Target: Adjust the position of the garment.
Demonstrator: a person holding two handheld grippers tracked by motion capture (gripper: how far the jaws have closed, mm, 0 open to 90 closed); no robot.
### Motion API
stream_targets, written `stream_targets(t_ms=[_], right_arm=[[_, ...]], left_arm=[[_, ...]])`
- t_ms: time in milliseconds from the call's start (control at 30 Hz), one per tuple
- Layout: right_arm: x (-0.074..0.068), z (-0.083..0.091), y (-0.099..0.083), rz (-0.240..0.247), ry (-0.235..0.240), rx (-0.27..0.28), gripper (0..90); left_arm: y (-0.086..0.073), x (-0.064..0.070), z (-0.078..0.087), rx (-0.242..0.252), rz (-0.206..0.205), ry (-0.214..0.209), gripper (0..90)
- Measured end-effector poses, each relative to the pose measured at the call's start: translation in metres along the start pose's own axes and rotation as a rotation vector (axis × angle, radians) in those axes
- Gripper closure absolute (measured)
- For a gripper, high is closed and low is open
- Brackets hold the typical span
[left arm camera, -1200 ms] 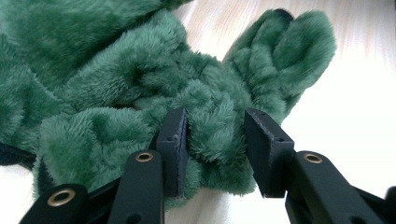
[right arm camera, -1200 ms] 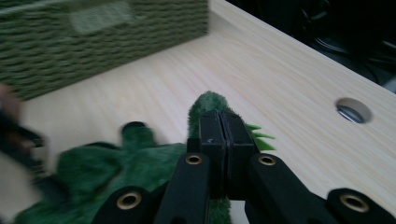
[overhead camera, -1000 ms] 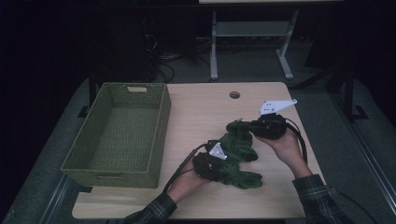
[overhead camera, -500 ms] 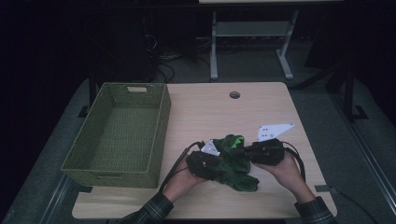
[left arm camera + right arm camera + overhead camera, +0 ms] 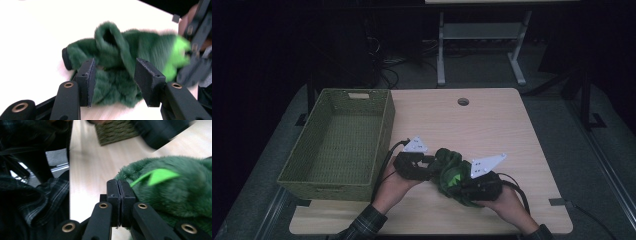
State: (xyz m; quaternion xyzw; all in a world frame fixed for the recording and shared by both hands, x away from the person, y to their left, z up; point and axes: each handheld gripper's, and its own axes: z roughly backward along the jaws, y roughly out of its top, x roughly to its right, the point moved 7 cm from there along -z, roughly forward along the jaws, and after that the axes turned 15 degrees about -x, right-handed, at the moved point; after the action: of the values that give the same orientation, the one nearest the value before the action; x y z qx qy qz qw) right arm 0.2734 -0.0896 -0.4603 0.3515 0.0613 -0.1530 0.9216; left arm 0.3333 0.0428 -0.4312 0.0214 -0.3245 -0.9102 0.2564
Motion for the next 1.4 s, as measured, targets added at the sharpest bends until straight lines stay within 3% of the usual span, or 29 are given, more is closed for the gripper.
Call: stream_targets(t_ms=[133, 300, 433, 667, 800, 967, 1200, 1400], right_arm=[[-0.009, -0.016, -0.007, -0.008, 0.003, -0.042, 88.6], [-0.011, -0.038, -0.016, 0.003, -0.032, -0.124, 88.5], [-0.008, -0.04, -0.017, 0.01, -0.052, -0.127, 88.3], [-0.004, -0.039, -0.024, -0.02, -0.069, -0.121, 88.2], [-0.005, -0.039, -0.024, -0.027, -0.066, -0.108, 87.2], [-0.009, -0.041, -0.028, -0.03, -0.06, -0.128, 76.5], [-0.012, -0.02, -0.039, -0.057, -0.093, -0.083, 60.6], [-0.005, 0.01, -0.054, -0.106, -0.166, -0.037, 53.8]], left_arm=[[0.002, 0.004, -0.003, -0.007, -0.006, -0.002, 50.7], [0.003, 0.01, -0.003, 0.0, -0.015, -0.01, 50.6], [0.005, 0.017, -0.003, -0.003, -0.041, -0.025, 50.8], [0.0, 0.034, -0.019, -0.05, -0.073, -0.075, 55.8], [-0.006, 0.035, -0.035, -0.098, -0.089, -0.069, 57.0], [-0.016, 0.027, -0.055, -0.168, -0.097, -0.008, 57.1], [-0.021, 0.024, -0.061, -0.203, -0.106, 0.006, 56.4], [-0.015, 0.024, -0.048, -0.162, -0.091, -0.017, 52.3]])
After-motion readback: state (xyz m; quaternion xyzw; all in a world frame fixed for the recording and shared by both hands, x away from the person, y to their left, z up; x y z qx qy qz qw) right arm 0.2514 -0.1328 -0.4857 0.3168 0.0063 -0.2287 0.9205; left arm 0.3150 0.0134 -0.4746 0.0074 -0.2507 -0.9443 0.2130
